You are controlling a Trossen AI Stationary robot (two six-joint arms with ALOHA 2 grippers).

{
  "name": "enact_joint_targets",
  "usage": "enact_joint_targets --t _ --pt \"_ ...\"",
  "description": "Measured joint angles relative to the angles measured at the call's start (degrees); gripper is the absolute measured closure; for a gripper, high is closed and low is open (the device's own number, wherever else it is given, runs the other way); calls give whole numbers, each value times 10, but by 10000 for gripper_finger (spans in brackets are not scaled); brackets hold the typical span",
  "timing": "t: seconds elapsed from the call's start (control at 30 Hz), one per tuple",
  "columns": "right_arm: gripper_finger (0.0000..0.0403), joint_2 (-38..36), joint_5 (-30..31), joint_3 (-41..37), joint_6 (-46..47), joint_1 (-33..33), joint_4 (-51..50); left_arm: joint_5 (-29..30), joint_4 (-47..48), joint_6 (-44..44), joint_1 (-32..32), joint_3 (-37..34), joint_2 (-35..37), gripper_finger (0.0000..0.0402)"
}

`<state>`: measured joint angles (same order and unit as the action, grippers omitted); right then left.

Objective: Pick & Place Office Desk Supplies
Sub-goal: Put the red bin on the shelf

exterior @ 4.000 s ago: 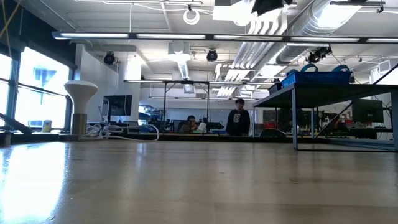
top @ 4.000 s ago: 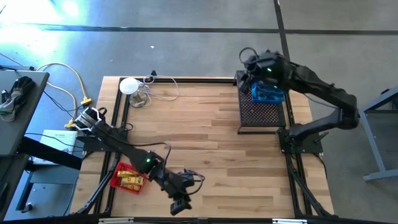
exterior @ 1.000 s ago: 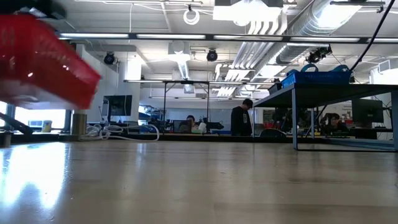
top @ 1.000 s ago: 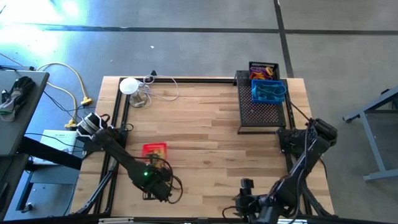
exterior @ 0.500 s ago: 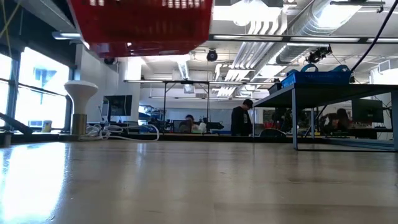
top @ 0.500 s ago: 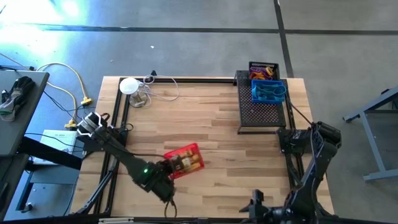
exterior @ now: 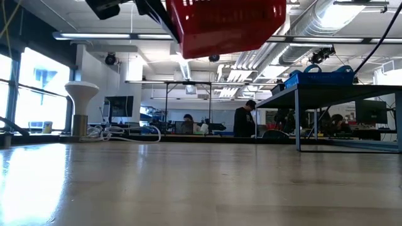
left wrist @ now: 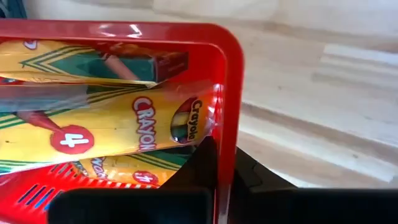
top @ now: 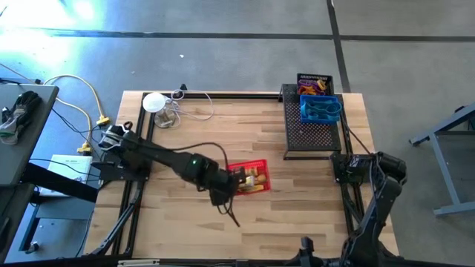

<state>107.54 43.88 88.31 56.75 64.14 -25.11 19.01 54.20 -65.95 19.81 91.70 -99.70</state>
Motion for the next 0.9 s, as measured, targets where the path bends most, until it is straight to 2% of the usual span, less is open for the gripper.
enact_joint_targets --t 0.2,0.4,0.57,0.63,0.7,0.9 --pt "182 7 38 0 -1 -14 2 -82 7 -17 -22 15 0 401" --pt "182 7 31 0 0 -46 46 -89 8 -57 -17 15 0 401" --pt "182 7 -56 0 -26 -92 71 -91 12 -62 -3 15 0 401" --pt "182 4 -65 0 -17 -113 74 -93 23 -58 4 15 0 401" --pt "182 -10 -75 0 6 -135 93 -95 36 -52 13 15 0 401" --pt "182 -69 -169 1 17 -171 137 -80 52 -34 34 15 0 401"
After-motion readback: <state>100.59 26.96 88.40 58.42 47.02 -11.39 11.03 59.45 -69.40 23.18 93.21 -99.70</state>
